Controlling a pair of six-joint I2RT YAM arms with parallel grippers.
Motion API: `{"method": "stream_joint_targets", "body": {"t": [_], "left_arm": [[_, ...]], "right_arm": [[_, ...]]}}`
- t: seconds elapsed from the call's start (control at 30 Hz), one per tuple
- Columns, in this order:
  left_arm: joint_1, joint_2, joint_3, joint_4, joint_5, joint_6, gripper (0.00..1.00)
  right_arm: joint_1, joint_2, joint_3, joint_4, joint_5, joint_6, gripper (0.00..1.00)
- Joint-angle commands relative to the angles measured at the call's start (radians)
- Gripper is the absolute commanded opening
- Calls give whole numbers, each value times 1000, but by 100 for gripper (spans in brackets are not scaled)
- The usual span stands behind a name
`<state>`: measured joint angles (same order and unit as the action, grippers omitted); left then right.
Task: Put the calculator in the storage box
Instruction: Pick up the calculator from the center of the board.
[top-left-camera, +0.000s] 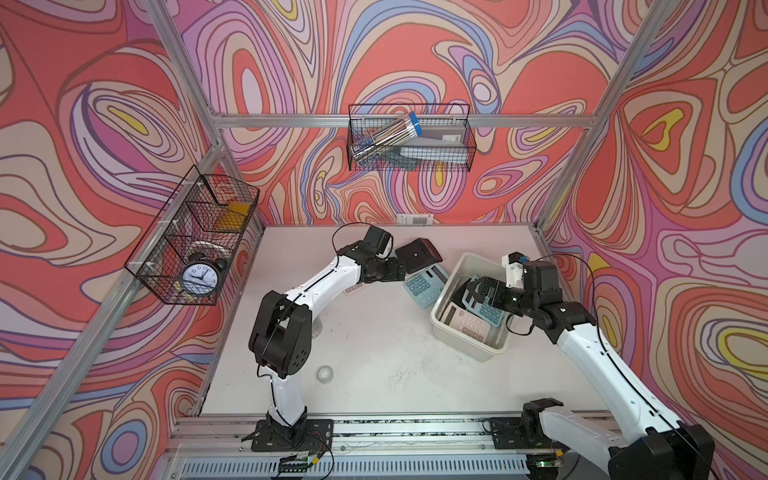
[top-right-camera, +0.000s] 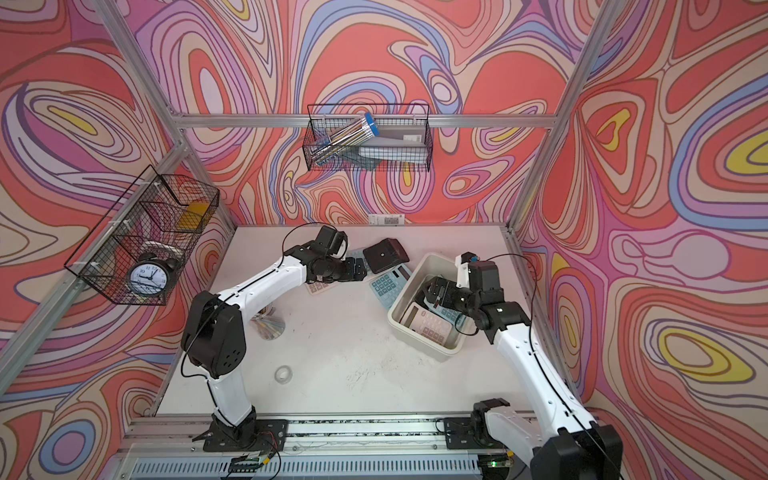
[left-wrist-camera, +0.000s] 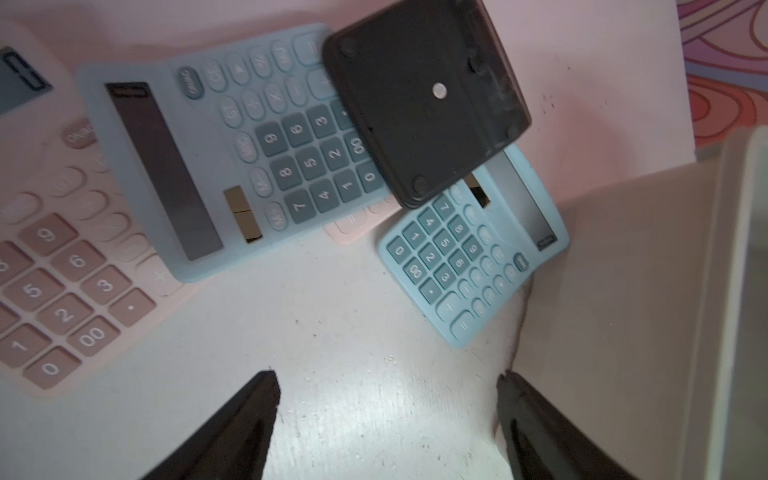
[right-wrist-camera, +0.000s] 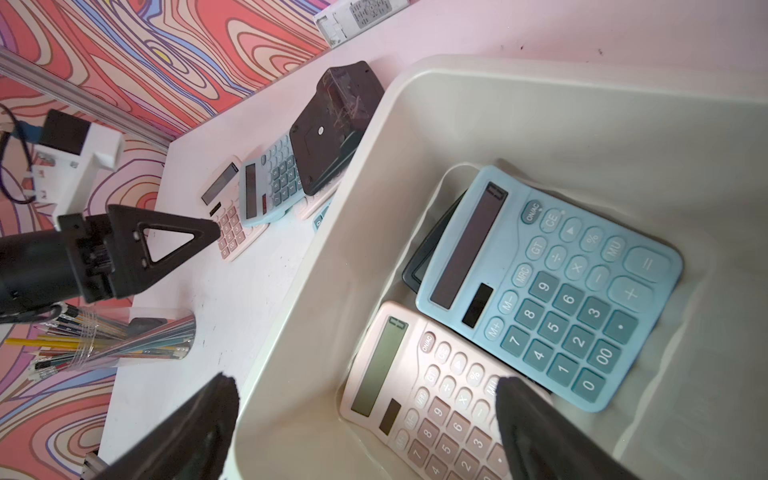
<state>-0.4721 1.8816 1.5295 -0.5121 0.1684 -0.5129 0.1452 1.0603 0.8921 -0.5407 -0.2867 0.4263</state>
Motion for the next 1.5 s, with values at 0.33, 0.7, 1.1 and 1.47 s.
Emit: {"method": "stream_joint_targets", "body": {"t": [0.33, 0.7, 1.1, 1.47], "left_arm": [[129, 169, 87, 40, -82, -91, 79], [169, 261, 101, 128, 23, -201, 66], [179, 284, 59, 239, 129, -285, 32], [179, 145, -64, 322, 174, -308, 0]], "right_arm": [[-3, -25, 15, -36, 69, -32, 98], [-4, -32, 10, -45, 105, -45, 98], [-3, -33, 4, -44, 114, -50, 98], [-3, -37, -2, -39, 125, -41, 98]]}}
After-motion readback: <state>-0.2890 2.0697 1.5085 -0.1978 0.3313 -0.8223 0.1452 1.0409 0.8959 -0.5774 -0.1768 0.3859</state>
